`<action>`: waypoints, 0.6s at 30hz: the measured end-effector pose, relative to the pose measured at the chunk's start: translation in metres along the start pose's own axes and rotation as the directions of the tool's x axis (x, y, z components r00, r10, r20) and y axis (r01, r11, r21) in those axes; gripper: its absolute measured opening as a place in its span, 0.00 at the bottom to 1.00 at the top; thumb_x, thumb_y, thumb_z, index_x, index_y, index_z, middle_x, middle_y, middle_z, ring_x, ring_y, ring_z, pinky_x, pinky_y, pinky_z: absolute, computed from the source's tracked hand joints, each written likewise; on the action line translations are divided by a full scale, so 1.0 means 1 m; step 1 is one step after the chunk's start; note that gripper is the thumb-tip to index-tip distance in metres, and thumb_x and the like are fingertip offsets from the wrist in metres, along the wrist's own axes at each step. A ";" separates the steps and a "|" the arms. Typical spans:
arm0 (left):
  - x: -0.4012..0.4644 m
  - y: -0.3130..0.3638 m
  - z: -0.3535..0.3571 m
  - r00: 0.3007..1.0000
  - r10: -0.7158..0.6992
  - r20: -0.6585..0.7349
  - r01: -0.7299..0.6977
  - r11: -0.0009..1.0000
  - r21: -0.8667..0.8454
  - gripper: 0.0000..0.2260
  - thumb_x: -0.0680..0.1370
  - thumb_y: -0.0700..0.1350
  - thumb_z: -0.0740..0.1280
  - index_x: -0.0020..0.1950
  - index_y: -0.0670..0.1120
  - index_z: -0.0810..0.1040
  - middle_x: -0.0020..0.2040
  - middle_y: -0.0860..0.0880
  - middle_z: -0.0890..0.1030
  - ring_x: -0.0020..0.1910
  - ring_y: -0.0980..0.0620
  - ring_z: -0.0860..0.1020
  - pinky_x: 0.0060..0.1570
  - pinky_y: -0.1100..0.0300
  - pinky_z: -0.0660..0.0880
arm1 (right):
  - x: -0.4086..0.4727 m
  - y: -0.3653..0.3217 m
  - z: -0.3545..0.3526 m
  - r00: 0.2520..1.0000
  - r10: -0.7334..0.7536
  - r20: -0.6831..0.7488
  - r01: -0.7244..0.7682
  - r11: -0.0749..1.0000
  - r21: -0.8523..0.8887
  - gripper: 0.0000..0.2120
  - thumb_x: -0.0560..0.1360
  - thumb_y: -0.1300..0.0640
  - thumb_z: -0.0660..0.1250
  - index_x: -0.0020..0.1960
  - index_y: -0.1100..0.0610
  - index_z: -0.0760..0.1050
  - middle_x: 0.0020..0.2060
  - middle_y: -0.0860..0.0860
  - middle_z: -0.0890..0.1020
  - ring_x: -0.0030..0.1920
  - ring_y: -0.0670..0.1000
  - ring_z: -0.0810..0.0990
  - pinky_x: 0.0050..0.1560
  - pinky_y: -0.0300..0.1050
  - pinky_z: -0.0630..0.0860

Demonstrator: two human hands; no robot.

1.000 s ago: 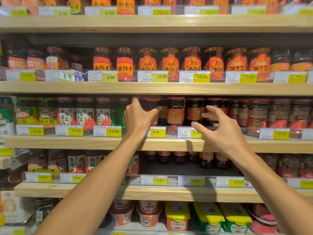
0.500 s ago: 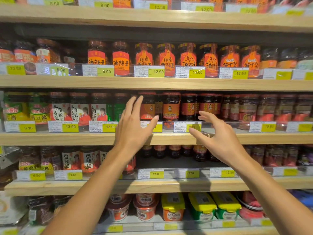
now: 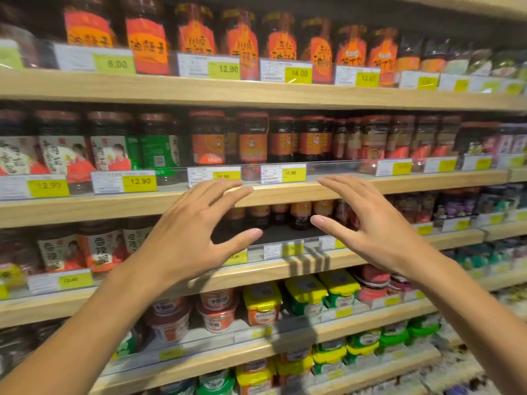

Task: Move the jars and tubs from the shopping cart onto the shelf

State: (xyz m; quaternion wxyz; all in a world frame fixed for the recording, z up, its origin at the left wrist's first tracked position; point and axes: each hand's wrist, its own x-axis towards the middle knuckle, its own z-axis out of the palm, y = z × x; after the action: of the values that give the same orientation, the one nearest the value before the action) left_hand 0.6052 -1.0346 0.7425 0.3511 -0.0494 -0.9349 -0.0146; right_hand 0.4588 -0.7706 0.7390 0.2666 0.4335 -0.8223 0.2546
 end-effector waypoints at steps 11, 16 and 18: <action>0.022 0.062 0.040 0.988 0.120 0.094 -0.110 0.988 -0.106 0.31 0.76 0.73 0.51 0.76 0.60 0.64 0.73 0.62 0.67 0.73 0.59 0.65 0.72 0.52 0.65 | -0.068 0.037 -0.046 0.991 0.120 0.065 -0.115 0.991 -0.075 0.32 0.77 0.30 0.58 0.78 0.39 0.59 0.75 0.34 0.61 0.77 0.37 0.52 0.72 0.36 0.51; 0.046 0.137 0.073 0.967 0.221 0.124 -0.195 0.961 -0.196 0.33 0.76 0.74 0.50 0.75 0.59 0.66 0.74 0.59 0.68 0.74 0.57 0.65 0.73 0.52 0.64 | -0.126 0.074 -0.089 0.968 0.237 0.087 -0.224 0.965 -0.134 0.33 0.76 0.28 0.55 0.78 0.37 0.57 0.77 0.34 0.59 0.78 0.39 0.53 0.77 0.44 0.54; 0.055 0.172 0.090 0.950 0.284 0.131 -0.250 0.941 -0.229 0.33 0.76 0.74 0.49 0.75 0.59 0.66 0.74 0.59 0.69 0.73 0.56 0.66 0.73 0.51 0.65 | -0.156 0.092 -0.110 0.955 0.285 0.082 -0.269 0.949 -0.165 0.33 0.76 0.27 0.55 0.78 0.36 0.56 0.77 0.34 0.59 0.78 0.40 0.54 0.78 0.45 0.55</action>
State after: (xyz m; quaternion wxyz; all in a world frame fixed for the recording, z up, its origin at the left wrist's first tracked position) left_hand 0.5233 -0.8531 0.7098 0.2653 -0.2139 -0.9382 -0.0608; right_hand 0.4804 -0.5636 0.6993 0.2171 0.3047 -0.9049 0.2030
